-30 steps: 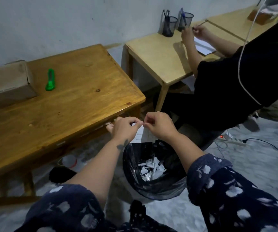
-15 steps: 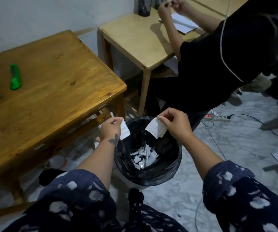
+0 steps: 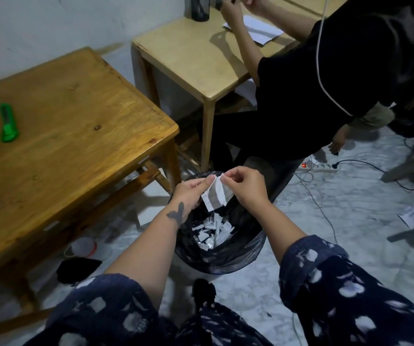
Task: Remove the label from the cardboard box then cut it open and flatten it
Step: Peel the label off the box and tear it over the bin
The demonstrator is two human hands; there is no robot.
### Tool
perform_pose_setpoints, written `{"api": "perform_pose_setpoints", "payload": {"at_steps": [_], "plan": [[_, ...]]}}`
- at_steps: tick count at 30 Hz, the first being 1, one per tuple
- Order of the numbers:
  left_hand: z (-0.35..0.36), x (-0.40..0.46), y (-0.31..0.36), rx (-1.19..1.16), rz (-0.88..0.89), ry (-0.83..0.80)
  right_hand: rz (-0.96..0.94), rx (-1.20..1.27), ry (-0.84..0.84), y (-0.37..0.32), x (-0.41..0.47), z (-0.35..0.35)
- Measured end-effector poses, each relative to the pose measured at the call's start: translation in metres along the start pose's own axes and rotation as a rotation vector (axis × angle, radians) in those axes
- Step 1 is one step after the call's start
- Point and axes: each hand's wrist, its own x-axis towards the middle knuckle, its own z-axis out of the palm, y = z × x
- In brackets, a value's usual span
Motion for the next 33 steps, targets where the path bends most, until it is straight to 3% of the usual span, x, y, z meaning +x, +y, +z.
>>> {"api": "perform_pose_setpoints", "payload": {"at_steps": [9, 15, 19, 21, 25, 33], "plan": [[-0.015, -0.003, 0.007, -0.072, -0.100, 0.015, 0.015, -0.041, 0.023, -0.009, 0.000, 0.008], [-0.015, -0.004, 0.007, 0.090, 0.052, 0.036, 0.025, -0.009, 0.012, -0.009, 0.000, 0.009], [-0.012, -0.004, 0.007, 0.058, 0.057, 0.070, -0.113, -0.334, 0.102, -0.008, -0.001, 0.005], [-0.011, -0.003, 0.006, 0.024, 0.071, 0.128, -0.133, -0.376, 0.070, -0.008, -0.002, 0.005], [-0.015, 0.002, 0.005, -0.043, 0.045, 0.210, 0.144, 0.160, -0.106, -0.010, -0.002, 0.003], [-0.016, 0.007, 0.007, -0.079, -0.036, 0.103, 0.314, 0.484, -0.148, -0.011, 0.003, 0.007]]}}
